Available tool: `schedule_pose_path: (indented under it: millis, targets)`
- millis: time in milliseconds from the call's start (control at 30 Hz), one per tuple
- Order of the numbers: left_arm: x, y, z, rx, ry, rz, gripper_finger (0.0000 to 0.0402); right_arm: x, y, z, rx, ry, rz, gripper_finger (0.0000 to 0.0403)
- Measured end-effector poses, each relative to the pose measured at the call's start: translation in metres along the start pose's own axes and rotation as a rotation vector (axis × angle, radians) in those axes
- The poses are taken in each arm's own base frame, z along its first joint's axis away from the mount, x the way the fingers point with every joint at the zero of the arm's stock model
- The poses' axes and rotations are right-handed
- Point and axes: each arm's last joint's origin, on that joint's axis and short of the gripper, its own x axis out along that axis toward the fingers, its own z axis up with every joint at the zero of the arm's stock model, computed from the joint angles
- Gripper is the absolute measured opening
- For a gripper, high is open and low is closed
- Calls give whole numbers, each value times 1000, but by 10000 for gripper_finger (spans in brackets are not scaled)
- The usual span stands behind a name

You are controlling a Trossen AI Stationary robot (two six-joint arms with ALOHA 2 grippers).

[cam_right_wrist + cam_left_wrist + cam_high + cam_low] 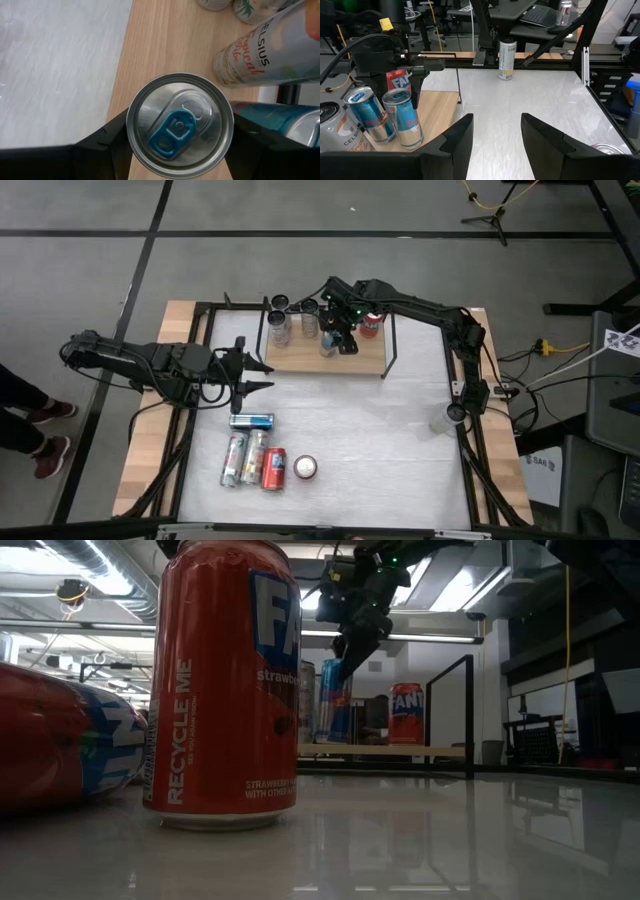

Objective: Place canned beverage on shelf
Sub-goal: Put the bottom blue soda can on the shelf aligned with the other blue soda can

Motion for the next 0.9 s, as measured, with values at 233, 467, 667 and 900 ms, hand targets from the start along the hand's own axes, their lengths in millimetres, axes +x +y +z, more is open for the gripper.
schedule_pose_path:
  millis: [233,467,667,900]
  targets:
    - [0,0,0,0,0,0,158,0,0,0,0,0,1,234]
    - [0,0,0,0,0,0,158,0,0,0,79,0,0,234]
    - [0,0,0,0,0,0,158,0,0,0,107,2,1,234]
    - [0,0,0,0,0,0,158,0,0,0,107,6,-6,234]
